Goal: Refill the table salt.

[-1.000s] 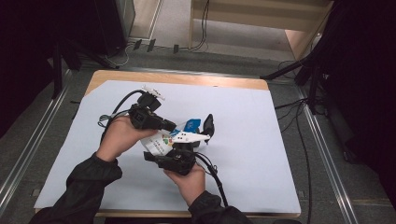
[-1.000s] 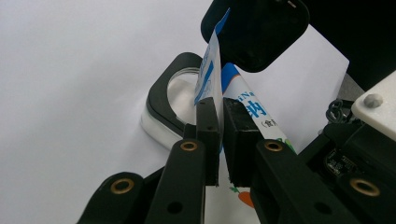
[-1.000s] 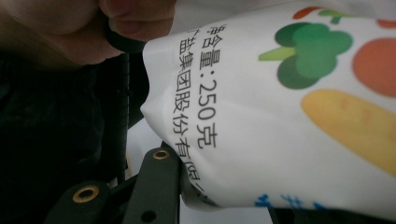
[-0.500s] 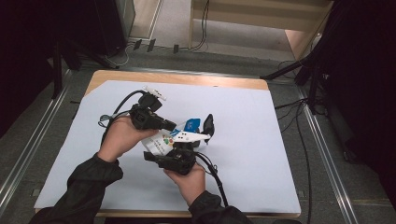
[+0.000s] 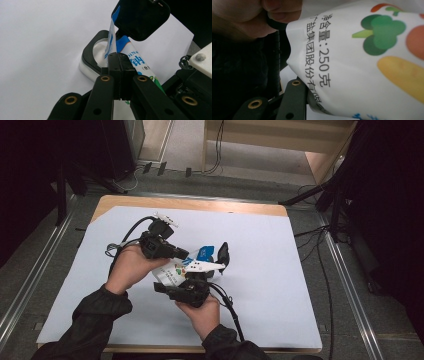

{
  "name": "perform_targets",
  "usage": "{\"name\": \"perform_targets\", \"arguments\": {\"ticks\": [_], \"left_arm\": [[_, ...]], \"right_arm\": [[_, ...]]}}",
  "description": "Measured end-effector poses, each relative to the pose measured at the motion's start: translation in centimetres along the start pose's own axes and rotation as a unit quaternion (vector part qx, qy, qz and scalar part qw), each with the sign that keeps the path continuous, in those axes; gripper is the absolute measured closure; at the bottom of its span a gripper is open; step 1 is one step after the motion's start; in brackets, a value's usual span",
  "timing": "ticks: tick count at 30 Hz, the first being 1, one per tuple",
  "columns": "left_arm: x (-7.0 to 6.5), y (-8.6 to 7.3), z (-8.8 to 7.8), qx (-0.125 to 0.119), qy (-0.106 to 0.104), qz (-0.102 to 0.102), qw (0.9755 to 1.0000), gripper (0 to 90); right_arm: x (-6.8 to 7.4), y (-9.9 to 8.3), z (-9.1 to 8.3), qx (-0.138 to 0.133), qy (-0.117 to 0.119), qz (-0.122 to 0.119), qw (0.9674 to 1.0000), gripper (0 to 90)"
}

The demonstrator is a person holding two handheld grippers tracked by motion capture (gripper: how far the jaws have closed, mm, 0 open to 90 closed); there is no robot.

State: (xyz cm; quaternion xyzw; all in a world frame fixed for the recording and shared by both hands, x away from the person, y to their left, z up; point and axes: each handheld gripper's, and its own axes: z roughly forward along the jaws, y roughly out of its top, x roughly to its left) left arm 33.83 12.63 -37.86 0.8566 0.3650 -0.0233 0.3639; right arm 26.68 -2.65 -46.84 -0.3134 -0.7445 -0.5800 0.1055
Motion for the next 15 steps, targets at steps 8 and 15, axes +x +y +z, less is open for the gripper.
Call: {"name": "perform_targets", "arguments": {"ticks": [8, 15], "left_arm": [[0.07, 0.02, -0.09, -0.002, -0.005, 0.000, 1.0000, 90.0], [0.02, -0.01, 0.00, 0.000, -0.009, 0.009, 0.9999, 90.0]], "right_arm": [[-0.13, 0.04, -0.06, -0.004, 0.011, 0.014, 0.9998, 71.5], [-0.20, 0.04, -0.06, -0.005, 0.015, 0.018, 0.9997, 71.5]]}}
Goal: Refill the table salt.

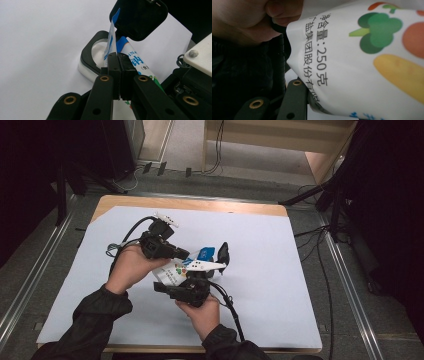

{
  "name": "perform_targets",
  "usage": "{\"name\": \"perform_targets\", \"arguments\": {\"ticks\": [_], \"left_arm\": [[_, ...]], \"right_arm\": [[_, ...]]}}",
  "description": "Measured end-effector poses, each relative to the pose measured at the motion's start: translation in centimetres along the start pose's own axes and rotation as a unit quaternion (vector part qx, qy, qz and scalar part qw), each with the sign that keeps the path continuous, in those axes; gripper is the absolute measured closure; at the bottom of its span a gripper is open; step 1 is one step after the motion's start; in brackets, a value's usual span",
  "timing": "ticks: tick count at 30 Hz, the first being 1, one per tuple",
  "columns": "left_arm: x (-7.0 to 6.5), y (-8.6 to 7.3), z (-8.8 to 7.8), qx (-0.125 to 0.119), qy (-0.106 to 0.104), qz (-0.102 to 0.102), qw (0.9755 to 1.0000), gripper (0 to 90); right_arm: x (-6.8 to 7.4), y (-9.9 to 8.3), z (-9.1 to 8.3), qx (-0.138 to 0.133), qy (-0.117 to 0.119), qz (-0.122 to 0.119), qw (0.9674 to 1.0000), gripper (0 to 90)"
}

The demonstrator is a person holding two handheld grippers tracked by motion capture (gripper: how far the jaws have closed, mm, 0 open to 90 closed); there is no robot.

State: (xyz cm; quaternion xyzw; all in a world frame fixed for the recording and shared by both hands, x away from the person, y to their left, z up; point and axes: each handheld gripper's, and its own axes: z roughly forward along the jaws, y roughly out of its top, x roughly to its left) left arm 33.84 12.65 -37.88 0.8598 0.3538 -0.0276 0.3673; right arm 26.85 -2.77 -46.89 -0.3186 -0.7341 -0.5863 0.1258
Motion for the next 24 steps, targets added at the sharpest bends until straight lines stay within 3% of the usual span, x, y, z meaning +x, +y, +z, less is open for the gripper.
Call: {"name": "perform_targets", "arguments": {"ticks": [10, 13, 17, 24], "left_arm": [[-0.06, 0.08, 0.14, -0.001, 0.011, -0.005, 0.9999, 90.0], [-0.08, 0.10, 0.12, -0.001, 0.012, -0.009, 0.9999, 90.0], [-0.20, 0.12, 0.11, 0.000, 0.014, -0.011, 0.9998, 90.0], [-0.29, 0.18, 0.30, -0.001, 0.012, -0.010, 0.9999, 90.0]], "right_arm": [[0.07, 0.06, 0.04, 0.004, -0.006, -0.008, 0.9999, 70.7], [0.20, 0.09, 0.18, 0.011, -0.015, -0.022, 0.9996, 66.0], [0.34, 0.04, 0.30, 0.018, -0.026, -0.036, 0.9989, 67.7], [0.19, 0.10, 0.19, 0.014, -0.015, -0.019, 0.9996, 70.8]]}}
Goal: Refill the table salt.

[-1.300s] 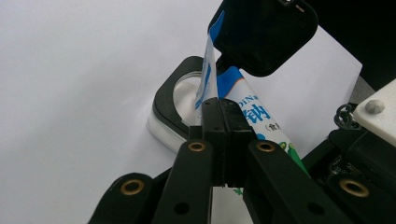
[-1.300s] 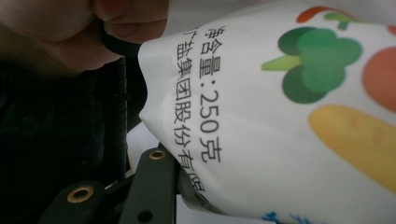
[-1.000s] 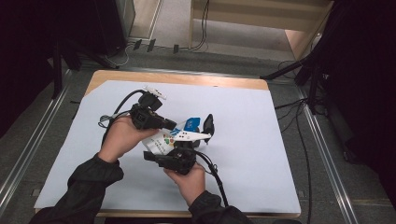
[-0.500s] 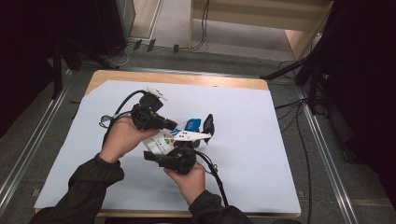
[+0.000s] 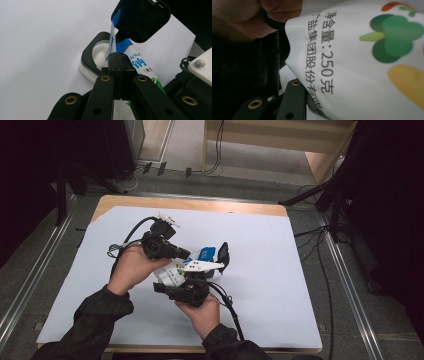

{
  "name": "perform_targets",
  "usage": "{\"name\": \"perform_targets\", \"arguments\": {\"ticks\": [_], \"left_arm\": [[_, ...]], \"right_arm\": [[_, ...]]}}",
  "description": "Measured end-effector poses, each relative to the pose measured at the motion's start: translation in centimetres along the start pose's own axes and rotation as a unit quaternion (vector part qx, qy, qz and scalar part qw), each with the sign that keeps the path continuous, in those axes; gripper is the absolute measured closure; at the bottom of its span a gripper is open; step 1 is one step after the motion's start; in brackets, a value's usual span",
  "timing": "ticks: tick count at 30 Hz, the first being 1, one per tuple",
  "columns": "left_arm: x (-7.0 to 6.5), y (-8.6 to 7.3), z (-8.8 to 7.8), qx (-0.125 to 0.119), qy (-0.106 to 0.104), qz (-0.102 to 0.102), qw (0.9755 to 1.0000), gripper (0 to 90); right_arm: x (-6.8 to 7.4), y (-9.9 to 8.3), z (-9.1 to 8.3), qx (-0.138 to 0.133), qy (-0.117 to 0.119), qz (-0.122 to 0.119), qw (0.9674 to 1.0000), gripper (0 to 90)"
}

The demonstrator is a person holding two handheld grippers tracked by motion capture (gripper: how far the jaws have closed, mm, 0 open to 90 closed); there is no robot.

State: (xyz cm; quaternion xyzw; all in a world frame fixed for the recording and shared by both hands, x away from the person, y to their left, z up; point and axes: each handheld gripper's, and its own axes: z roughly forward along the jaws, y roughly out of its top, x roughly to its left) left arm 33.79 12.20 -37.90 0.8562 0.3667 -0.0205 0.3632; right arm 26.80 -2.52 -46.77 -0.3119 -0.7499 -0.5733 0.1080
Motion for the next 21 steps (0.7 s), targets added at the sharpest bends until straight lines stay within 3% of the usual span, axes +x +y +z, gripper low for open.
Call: {"name": "perform_targets", "arguments": {"ticks": [11, 21], "left_arm": [[-0.08, 0.02, 0.00, -0.003, 0.003, 0.002, 1.0000, 90.0], [-0.17, 0.02, 0.12, 0.002, 0.002, 0.006, 1.0000, 90.0]], "right_arm": [[-0.27, 0.04, -0.02, -0.004, 0.011, 0.013, 0.9998, 71.3], [-0.32, -0.03, 0.13, -0.002, 0.007, 0.005, 1.0000, 71.4]]}}
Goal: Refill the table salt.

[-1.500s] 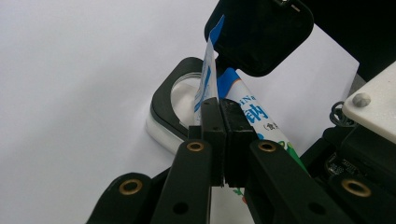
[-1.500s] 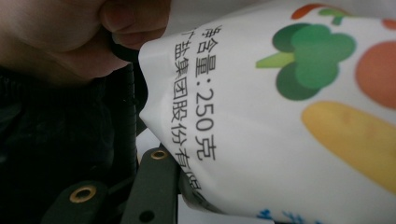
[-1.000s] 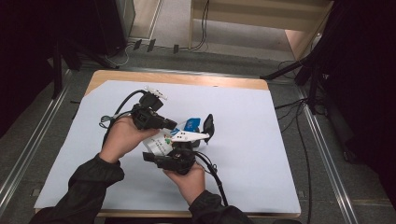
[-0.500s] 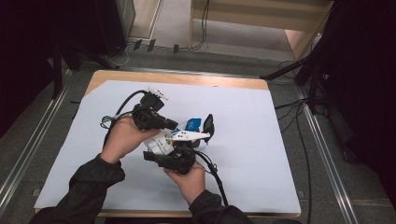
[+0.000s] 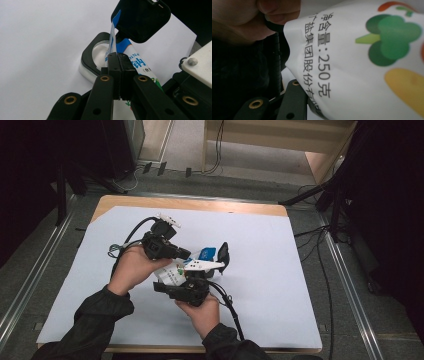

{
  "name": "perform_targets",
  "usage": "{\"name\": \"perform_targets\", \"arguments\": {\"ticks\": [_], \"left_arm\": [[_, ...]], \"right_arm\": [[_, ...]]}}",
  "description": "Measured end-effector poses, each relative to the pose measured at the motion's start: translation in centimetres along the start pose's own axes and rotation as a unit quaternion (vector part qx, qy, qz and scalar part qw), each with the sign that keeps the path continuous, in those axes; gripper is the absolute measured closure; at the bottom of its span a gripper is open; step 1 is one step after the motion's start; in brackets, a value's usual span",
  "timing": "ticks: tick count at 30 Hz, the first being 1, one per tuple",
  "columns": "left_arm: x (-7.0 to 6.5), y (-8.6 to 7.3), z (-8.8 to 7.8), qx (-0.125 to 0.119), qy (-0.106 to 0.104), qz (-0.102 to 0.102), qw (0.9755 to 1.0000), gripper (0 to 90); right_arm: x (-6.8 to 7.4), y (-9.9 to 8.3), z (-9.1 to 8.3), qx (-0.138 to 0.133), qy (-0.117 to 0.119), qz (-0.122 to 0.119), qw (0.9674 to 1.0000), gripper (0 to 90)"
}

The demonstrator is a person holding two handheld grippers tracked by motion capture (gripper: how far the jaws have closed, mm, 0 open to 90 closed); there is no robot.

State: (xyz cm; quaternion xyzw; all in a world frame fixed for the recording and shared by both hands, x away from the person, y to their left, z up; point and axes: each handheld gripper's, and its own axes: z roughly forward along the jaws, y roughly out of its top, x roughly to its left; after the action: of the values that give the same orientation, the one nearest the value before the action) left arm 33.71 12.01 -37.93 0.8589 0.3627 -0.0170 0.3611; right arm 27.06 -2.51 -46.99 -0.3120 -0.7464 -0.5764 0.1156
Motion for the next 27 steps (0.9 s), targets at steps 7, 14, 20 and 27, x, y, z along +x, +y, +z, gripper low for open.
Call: {"name": "perform_targets", "arguments": {"ticks": [7, 14, 20, 27], "left_arm": [[-0.05, -0.04, 0.01, -0.001, 0.001, -0.002, 1.0000, 90.0], [-0.07, -0.05, -0.05, -0.004, 0.001, -0.005, 1.0000, 90.0], [0.03, -0.04, -0.07, -0.003, -0.001, -0.004, 1.0000, 90.0], [0.00, -0.02, -0.11, -0.004, -0.002, -0.004, 1.0000, 90.0]], "right_arm": [[-0.03, -0.06, 0.10, 0.000, 0.000, 0.000, 1.0000, 71.5], [-0.01, -0.09, 0.19, -0.002, -0.002, -0.002, 1.0000, 71.6], [0.03, -0.01, 0.07, -0.001, 0.003, 0.001, 1.0000, 71.6], [0.13, 0.09, -0.02, -0.002, 0.005, 0.001, 1.0000, 71.6]]}}
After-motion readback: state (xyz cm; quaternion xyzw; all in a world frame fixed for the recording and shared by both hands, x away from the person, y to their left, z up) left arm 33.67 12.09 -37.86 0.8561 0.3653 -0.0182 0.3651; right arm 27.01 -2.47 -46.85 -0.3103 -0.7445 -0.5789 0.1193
